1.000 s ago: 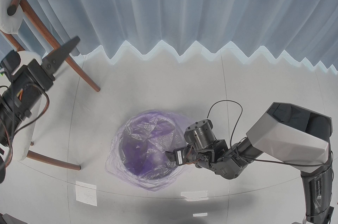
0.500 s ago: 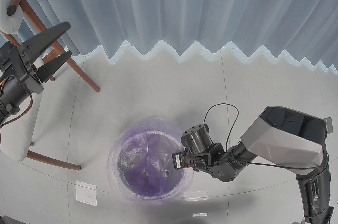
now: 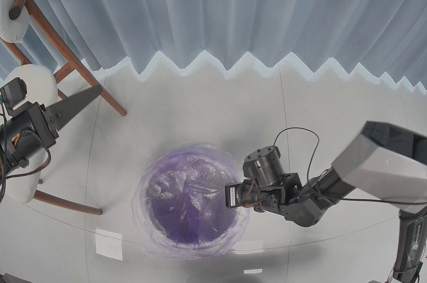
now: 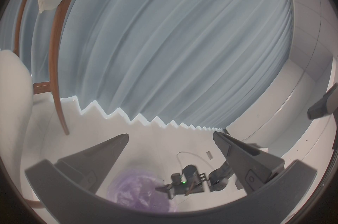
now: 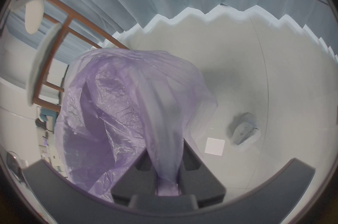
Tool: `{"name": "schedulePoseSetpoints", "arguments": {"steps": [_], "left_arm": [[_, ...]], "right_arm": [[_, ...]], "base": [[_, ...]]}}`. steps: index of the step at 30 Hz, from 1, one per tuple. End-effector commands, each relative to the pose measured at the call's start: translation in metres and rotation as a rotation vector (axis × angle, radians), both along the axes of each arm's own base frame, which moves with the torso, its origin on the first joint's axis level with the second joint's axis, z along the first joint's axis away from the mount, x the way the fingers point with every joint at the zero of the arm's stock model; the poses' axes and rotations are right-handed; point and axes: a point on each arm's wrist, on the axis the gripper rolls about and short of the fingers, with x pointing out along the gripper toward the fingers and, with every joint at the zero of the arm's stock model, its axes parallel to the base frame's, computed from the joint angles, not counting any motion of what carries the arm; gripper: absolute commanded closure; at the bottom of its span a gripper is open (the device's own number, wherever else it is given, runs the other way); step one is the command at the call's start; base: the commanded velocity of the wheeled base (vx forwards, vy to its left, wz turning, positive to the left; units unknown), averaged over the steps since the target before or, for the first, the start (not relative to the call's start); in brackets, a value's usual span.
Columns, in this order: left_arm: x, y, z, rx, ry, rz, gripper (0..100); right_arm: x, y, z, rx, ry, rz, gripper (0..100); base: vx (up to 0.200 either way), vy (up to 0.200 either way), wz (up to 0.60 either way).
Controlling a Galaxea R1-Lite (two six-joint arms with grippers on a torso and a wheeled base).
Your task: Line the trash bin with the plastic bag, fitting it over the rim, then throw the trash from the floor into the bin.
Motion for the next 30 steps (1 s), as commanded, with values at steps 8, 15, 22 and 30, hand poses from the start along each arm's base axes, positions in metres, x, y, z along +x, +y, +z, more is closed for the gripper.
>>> {"name": "schedulePoseSetpoints", "arguments": {"steps": [8,15,22,30], "left_arm": [[0.014,0.010,-0.031,0.051,0.256,0.073,0],[0.034,0.010,-0.051,0.101,0.321,0.084,0],[0.026,-0.003,-0.070,0.162,0.354,0.005,0],[0.014,-0.009,-0.074,0.167,0.351,-0.092,0]], "right_arm": [[-0.069,-0.060,0.081,0.266,-0.018,0.068,100],[-0.081,-0.067,0.075,0.270,-0.087,0.107,100],[-0.093,-0.062,0.063,0.231,-0.058,0.152,100],[-0.106,-0.052,0.057,0.216,-0.031,0.202,100]], "base": [[0.000,0.000,0.00],[0.000,0.000,0.00],[0.000,0.000,0.00],[0.000,0.000,0.00]]}}
